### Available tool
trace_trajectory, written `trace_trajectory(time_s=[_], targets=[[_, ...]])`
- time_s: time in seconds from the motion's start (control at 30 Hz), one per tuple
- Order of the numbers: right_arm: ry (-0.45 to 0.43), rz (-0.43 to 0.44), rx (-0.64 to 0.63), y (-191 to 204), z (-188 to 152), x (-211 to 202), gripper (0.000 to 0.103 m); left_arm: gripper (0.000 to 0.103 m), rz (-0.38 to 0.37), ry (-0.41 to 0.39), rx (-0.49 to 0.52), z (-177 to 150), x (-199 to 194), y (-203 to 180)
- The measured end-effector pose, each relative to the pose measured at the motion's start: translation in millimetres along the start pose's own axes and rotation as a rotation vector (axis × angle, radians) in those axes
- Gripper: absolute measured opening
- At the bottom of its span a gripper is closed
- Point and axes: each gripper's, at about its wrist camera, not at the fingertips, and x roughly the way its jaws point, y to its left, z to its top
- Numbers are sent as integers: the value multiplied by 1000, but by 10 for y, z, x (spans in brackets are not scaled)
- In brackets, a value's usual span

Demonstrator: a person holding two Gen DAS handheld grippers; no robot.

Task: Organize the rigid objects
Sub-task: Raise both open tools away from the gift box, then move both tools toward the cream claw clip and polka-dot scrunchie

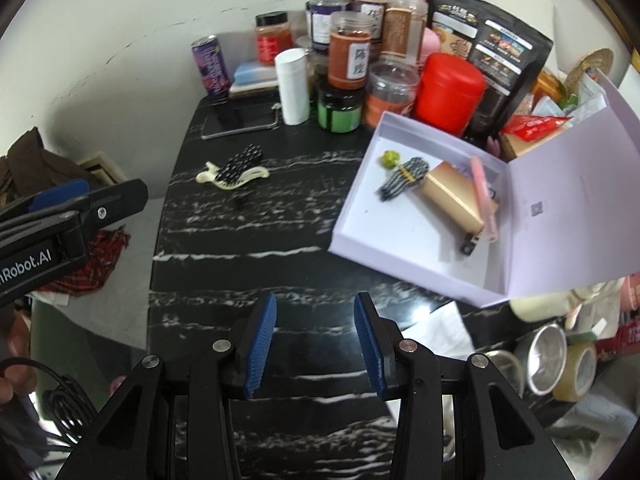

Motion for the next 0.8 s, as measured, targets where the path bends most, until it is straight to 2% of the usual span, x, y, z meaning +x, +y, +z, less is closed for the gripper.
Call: trace_trajectory(time_s=[0.17,0.47,0.8], targets=[[11,22,9,146,-19,92,40,82,-2,27,-23,-87,85,237],[42,56,40,310,58,353,40,82,-5,56,-58,-56,279,547],[60,54,52,389,235,682,41,82,19,44,-2,119,526,630]])
